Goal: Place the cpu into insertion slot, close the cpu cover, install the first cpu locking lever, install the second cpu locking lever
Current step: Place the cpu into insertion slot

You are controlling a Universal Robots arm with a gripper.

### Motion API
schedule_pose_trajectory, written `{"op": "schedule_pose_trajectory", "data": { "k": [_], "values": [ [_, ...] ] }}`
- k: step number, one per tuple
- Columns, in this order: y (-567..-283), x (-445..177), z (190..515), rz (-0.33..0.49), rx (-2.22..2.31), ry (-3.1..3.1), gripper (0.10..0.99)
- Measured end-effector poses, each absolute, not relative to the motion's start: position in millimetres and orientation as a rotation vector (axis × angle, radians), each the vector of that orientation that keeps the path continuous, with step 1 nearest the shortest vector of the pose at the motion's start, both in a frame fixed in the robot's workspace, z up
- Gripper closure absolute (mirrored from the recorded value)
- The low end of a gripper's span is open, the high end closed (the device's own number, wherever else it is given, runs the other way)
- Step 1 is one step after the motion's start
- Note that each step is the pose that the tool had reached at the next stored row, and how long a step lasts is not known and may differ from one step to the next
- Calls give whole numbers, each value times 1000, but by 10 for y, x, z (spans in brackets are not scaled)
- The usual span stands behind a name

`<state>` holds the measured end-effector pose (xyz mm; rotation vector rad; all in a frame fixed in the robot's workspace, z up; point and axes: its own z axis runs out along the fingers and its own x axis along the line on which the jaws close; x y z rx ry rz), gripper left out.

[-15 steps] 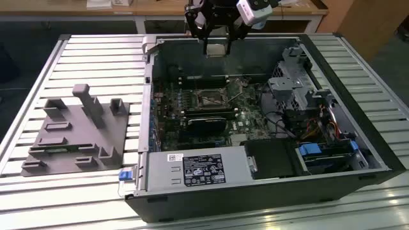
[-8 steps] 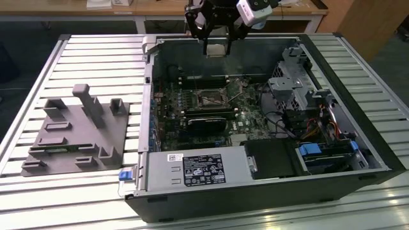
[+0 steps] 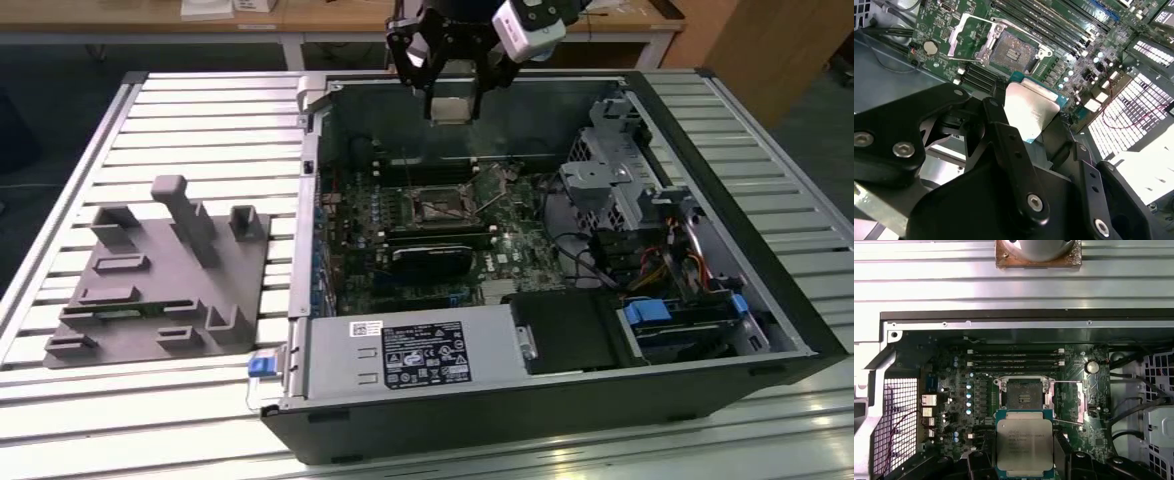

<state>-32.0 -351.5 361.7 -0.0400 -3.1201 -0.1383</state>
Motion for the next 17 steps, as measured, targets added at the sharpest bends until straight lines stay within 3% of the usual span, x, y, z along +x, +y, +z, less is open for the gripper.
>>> {"op": "schedule_pose_trajectory", "data": {
  "k": [17],
  "values": [
    [-3515,-320,3462,-124,-40,-3121,545]
  ]
}}
